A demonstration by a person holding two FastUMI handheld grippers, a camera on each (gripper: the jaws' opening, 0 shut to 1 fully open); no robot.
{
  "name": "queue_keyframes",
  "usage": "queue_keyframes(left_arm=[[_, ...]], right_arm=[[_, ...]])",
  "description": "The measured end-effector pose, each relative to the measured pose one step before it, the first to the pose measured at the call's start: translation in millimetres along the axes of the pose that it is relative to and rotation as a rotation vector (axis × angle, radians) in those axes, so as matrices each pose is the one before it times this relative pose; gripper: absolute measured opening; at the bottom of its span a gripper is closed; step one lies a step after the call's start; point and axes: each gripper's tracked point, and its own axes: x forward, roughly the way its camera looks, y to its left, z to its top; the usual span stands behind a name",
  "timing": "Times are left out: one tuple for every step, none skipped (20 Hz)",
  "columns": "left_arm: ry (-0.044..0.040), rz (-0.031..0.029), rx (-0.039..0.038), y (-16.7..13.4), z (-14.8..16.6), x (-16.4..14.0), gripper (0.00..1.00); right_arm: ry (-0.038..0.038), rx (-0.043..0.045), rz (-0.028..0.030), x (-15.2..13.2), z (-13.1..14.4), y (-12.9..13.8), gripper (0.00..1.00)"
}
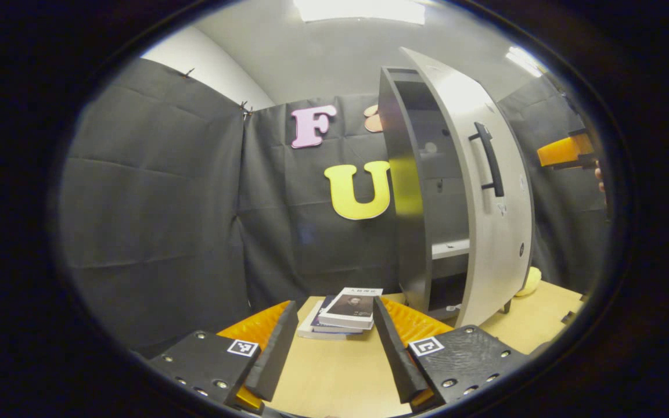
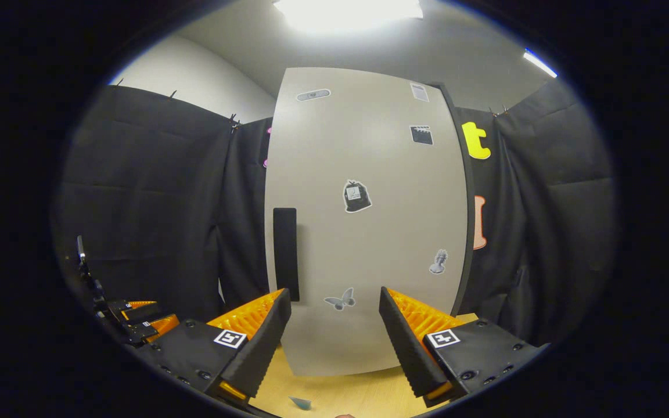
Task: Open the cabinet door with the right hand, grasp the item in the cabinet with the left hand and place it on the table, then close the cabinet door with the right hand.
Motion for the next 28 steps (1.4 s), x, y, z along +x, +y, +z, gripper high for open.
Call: queue_keyframes(left_arm=[[-0.00045,0.00501,-0.00276,-6.24,3.19,0.33,0.78],[-0.00326,0.00075,-0.00525,-9.62,3.89,1.08,0.78],[0.00013,0.00202,-0.00131,-9.87,4.3,1.76,0.78],[0.00298,0.00808,0.00513,-5.84,3.45,-1.39,0.78],[-0.00311,0.00872,0.0051,-6.85,5.13,-0.8,0.78],[-0.00687,0.0027,0.00105,-9.07,5.54,0.02,0.78],[-0.00433,0.0007,-0.00177,-8.84,5.45,-1.1,0.78],[-0.00114,-0.00059,-0.00214,-9.75,3.56,-0.94,0.78],[-0.00234,-0.00249,-0.00323,-9.26,5.03,-1.15,0.78],[-0.00455,-0.00536,-0.00389,-9.87,4.45,-0.51,0.78],[-0.00547,-0.00558,-0.00054,-9.74,5.64,-0.33,0.78],[-0.00458,-0.00344,0.00207,-7.39,4.43,-1.31,0.78],[-0.00408,-0.00495,0.00182,-8.38,4.79,-0.6,0.78],[-0.00215,-0.00574,0.00048,-10.19,2.7,-0.11,0.78],[0.00016,-0.0059,-0.00088,-6.94,2.24,-0.89,0.78],[-0.001,-0.00626,-0.00019,-7.58,3.08,1.37,0.78],[-0.00116,-0.00454,0.00147,-6.45,2.92,0.34,0.78],[-0.00006,-0.00387,0.0035,-5.17,1.93,-1.05,0.78],[-0.0028,-0.0015,0.00336,-4.37,2.75,-1.48,0.78],[-0.00366,-0.0029,0.00389,-3.87,2.68,2.22,0.79],[-0.00064,-0.00284,0.00534,-3.13,2.65,2.9,0.78],[-0.00169,0.00043,0.00635,-2.45,2.18,0.8,0.78],[-0.00349,-0.0005,0.00472,-2.9,3.21,0.09,0.79],[-0.00212,-0.00012,0.00378,-2.65,3.36,-1.12,0.78],[-0.00298,0.00021,0.00302,-2.02,3.0,0.5,0.78],[-0.00421,0.00236,0.00141,-0.82,3.05,-0.94,0.78],[-0.00494,0.00012,0.00045,-0.9,3.06,0.39,0.78],[-0.00268,0.00027,0.00151,-1.22,2.81,-0.5,0.78]], right_arm=[[0.00552,-0.00158,0.00415,-2.02,-1.95,-8.39,0.94],[-0.00332,-0.00124,0.00143,-2.58,-0.53,-8.32,0.97],[-0.00455,0.00272,-0.00383,-4.06,0.34,-10.55,0.97],[0.00244,0.00626,0.00432,-2.67,-0.94,-8.61,0.94],[0.00288,0.0072,0.00511,-3.24,-0.16,-9.44,0.97],[-0.00453,0.00824,-0.00167,-5.13,0.52,-10.34,0.97],[-0.00538,0.00827,-0.00295,-5.86,1.31,-11.26,0.94],[-0.0037,0.00775,-0.00419,-3.18,-0.17,-10.66,0.97],[-0.00011,0.00372,-0.00413,-5.0,-0.41,-10.8,0.97],[-0.00197,0.00005,-0.0083,-4.25,-0.38,-10.45,0.94],[-0.00265,-0.00048,-0.01222,-4.55,-0.23,-11.55,0.96],[-0.00109,0.00159,-0.01009,-4.35,-0.66,-11.18,0.96],[-0.00154,0.00245,-0.00826,-4.15,-0.23,-9.64,0.94],[-0.00221,-0.00073,-0.01027,-2.96,-0.49,-9.45,0.96],[-0.00383,-0.00259,-0.01245,-2.47,-0.33,-9.83,0.96],[-0.00447,-0.00144,-0.01172,-1.89,-0.32,-9.28,0.96],[-0.00304,0.00191,-0.01074,-1.58,-0.26,-9.21,0.92],[-0.00156,0.00685,-0.00884,-1.27,-1.58,-6.51,0.92],[-0.00318,0.0095,-0.00918,-2.28,-0.76,-8.0,0.96],[-0.00352,0.00946,-0.00995,-1.5,-1.3,-7.18,0.96],[-0.00121,0.00712,-0.01128,-0.96,-1.24,-8.0,0.96],[0.00145,0.00401,-0.0137,-1.24,-2.47,-7.51,0.96],[0.00245,0.00095,-0.01479,-1.5,-2.43,-8.18,0.96],[0.00133,-0.0003,-0.01521,-0.68,-1.82,-6.84,0.96],[0.00121,-0.00134,-0.01695,-1.36,-1.6,-7.68,0.96],[-0.00076,0.00234,-0.01359,-1.16,-1.4,-4.92,0.92],[-0.00171,0.00509,-0.0066,-1.63,-0.23,-3.62,0.92],[-0.00161,0.00523,-0.00541,-1.14,-0.55,-2.92,0.92]])
